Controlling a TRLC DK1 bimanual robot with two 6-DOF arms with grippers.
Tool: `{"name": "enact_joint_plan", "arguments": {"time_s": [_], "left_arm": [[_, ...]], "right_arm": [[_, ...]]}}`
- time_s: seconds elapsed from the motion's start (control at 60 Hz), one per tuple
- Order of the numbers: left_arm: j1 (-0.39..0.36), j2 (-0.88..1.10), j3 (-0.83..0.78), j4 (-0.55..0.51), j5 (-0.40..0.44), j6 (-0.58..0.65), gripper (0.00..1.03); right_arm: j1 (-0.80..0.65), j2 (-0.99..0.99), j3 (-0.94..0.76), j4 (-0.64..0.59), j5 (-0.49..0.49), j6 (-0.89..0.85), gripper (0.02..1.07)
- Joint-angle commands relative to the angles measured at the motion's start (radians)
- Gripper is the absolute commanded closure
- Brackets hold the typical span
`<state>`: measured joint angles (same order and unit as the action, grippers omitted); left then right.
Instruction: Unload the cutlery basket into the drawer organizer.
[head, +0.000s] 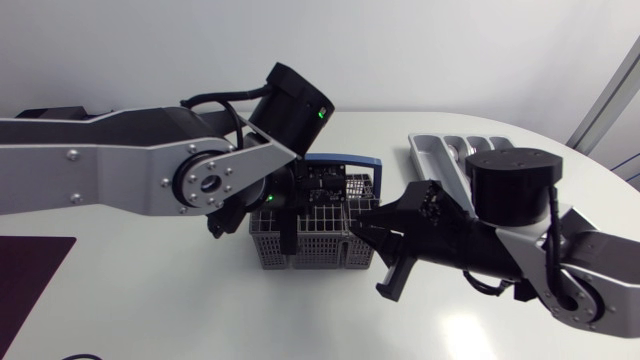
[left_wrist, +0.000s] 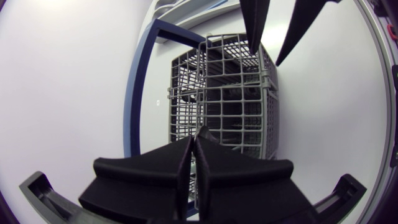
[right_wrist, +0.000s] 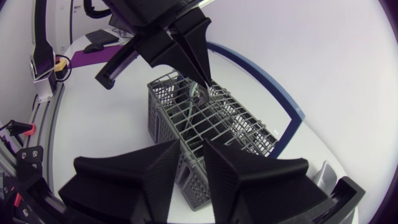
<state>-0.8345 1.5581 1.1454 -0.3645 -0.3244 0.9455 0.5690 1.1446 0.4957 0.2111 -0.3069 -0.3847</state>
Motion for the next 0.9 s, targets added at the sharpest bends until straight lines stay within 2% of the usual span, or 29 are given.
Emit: {"name": "enact_joint_plan", "arguments": {"time_s": [0.0,0.333,0.633,0.7,0.767,0.883], "left_arm": [[-0.009,-0.029,0.007,0.012,-0.010,-0.010,1.00],[-0.025,-0.059,-0.007,0.030,-0.022,-0.016,1.00],[-0.043,-0.104,-0.001,0.042,-0.051,-0.027,1.00],[-0.051,-0.121,0.004,0.044,-0.059,-0.037,1.00],[-0.054,-0.138,0.013,0.042,-0.061,-0.059,1.00],[-0.058,-0.167,0.030,0.041,-0.065,-0.119,1.00]], "right_arm": [[0.015,0.061,0.035,0.042,0.023,0.038,0.99],[0.017,0.303,0.130,0.073,0.063,0.044,1.00],[0.012,0.158,0.087,0.057,0.057,0.046,0.99],[0.012,0.104,0.067,0.054,0.057,0.047,0.93],[0.012,0.046,0.044,0.051,0.057,0.050,0.79],[0.015,-0.043,0.001,0.051,0.078,0.056,0.72]]}}
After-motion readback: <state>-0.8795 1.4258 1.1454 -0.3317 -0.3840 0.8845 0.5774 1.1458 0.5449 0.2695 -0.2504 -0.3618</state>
